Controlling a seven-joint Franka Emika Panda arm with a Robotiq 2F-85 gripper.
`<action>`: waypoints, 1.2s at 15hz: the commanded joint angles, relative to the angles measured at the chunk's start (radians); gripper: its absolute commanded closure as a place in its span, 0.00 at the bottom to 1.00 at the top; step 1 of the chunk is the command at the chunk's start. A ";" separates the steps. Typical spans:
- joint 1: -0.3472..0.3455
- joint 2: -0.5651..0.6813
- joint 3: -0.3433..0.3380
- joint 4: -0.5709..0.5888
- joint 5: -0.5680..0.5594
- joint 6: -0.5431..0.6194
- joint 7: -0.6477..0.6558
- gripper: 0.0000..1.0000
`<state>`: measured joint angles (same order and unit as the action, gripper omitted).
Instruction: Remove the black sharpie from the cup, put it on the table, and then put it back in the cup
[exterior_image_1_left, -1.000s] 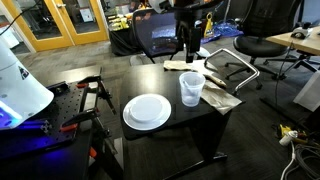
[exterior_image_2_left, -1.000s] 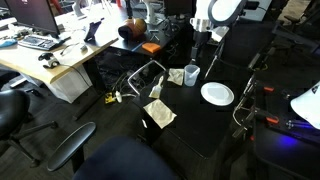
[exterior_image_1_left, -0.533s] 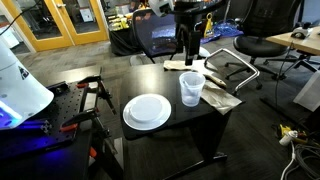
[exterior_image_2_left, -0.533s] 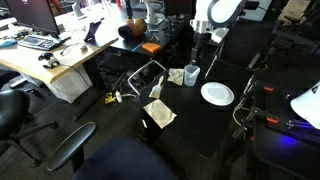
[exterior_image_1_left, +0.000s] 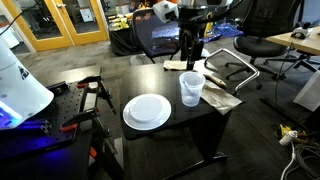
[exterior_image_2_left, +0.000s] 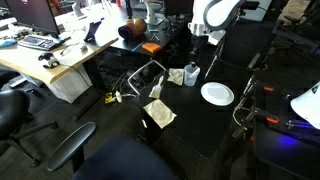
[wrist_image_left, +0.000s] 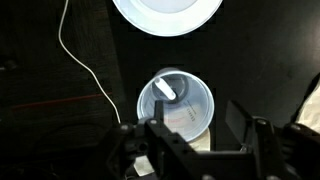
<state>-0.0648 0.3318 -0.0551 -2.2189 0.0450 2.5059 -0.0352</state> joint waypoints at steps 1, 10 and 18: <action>-0.002 0.043 -0.013 0.070 -0.026 -0.052 0.022 0.51; 0.005 0.153 -0.032 0.196 -0.069 -0.156 0.042 0.56; 0.004 0.211 -0.026 0.247 -0.066 -0.189 0.036 0.71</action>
<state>-0.0657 0.5204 -0.0789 -2.0132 -0.0049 2.3665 -0.0246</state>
